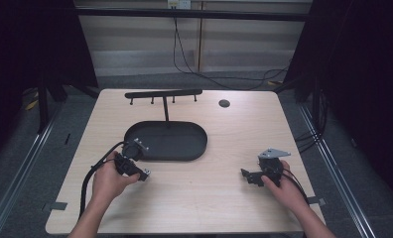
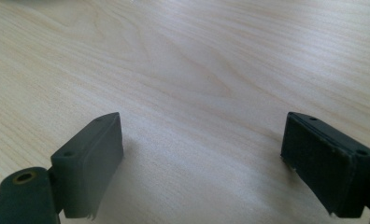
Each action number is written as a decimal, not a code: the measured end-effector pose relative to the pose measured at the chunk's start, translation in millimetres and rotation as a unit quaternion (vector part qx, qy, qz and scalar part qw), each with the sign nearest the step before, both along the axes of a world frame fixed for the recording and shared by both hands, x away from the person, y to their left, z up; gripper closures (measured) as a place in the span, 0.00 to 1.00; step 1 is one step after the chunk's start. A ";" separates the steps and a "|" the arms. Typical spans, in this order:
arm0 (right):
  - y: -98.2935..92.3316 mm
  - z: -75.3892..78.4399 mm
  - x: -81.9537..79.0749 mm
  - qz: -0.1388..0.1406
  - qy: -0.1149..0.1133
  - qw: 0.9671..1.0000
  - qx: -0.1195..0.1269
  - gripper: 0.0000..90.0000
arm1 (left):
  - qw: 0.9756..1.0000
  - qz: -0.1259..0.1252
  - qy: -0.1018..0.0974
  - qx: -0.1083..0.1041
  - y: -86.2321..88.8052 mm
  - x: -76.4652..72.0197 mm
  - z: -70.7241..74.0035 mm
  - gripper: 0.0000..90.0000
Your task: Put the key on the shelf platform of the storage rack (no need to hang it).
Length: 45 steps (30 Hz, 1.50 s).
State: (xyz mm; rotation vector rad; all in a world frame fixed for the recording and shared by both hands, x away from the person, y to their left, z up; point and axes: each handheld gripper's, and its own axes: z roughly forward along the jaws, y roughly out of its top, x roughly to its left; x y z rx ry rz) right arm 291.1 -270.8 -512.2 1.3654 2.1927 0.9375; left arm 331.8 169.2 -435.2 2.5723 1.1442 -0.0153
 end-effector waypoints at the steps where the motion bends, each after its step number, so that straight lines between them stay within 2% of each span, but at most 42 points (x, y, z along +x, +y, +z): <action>1: 0.0 0.0 0.0 0.000 0.000 1.000 0.000 0.14 | 1.000 0.000 0.000 0.000 0.0 0.0 0.0 0.76; 16: 0.0 0.0 0.0 0.000 0.000 1.000 0.000 0.14 | 1.000 0.000 0.011 -0.002 -3.1 9.9 15.1 0.76; 34: -0.1 -0.1 0.1 0.001 -0.001 1.000 0.000 0.14 | 1.000 -0.001 0.001 -0.005 -7.3 18.5 33.1 0.76; 45: -0.1 -0.1 0.2 0.001 -0.001 1.000 0.000 0.14 | 1.000 0.003 0.003 -0.011 -10.6 25.4 43.2 0.76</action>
